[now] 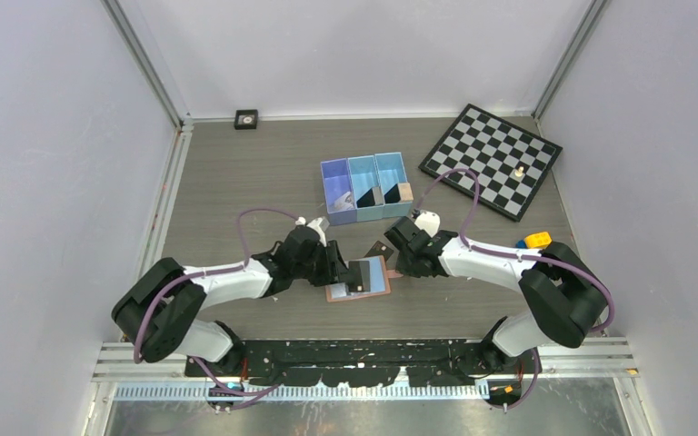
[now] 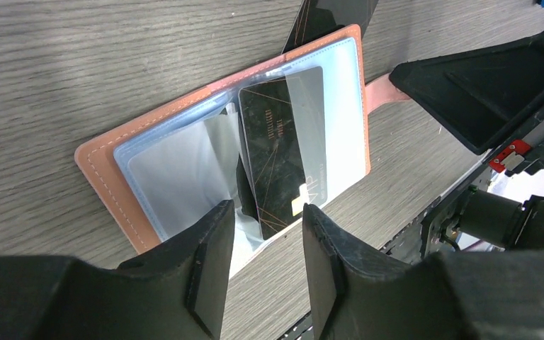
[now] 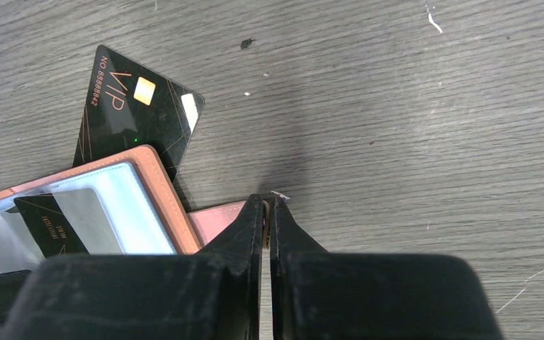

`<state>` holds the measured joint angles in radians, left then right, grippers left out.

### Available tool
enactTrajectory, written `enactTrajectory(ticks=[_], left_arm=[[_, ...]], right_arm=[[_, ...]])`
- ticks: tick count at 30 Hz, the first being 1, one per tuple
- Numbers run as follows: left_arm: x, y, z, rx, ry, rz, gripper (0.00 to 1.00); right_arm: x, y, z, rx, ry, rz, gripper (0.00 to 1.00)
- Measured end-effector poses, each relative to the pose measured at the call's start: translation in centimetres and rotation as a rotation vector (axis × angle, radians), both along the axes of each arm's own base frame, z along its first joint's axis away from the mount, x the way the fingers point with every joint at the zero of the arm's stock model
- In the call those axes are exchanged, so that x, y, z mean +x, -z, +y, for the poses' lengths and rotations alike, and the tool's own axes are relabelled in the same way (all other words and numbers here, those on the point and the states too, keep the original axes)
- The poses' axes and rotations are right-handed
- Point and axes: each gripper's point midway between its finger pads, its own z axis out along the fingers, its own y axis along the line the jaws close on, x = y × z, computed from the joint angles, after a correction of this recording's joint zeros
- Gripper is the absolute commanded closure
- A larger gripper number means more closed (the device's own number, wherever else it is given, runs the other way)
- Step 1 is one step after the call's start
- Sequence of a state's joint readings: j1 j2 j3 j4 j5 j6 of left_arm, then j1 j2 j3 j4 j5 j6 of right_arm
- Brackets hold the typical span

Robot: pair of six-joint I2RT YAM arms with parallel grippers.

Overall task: Put the credit cards into the card holder
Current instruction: Insert the credit card into the card holder.

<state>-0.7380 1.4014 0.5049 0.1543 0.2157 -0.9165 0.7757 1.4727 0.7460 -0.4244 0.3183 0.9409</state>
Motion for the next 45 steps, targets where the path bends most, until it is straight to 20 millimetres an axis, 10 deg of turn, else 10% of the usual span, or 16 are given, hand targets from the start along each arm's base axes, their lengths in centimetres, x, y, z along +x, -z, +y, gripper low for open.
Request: enactTrajectory(ticks=[45], left_arm=[[0.2,0.3,-5.4,-0.048,0.106,0.013,0.58]], right_arm=[[-0.2,0.2,-0.1,-0.008,0.000,0.009,1.00]])
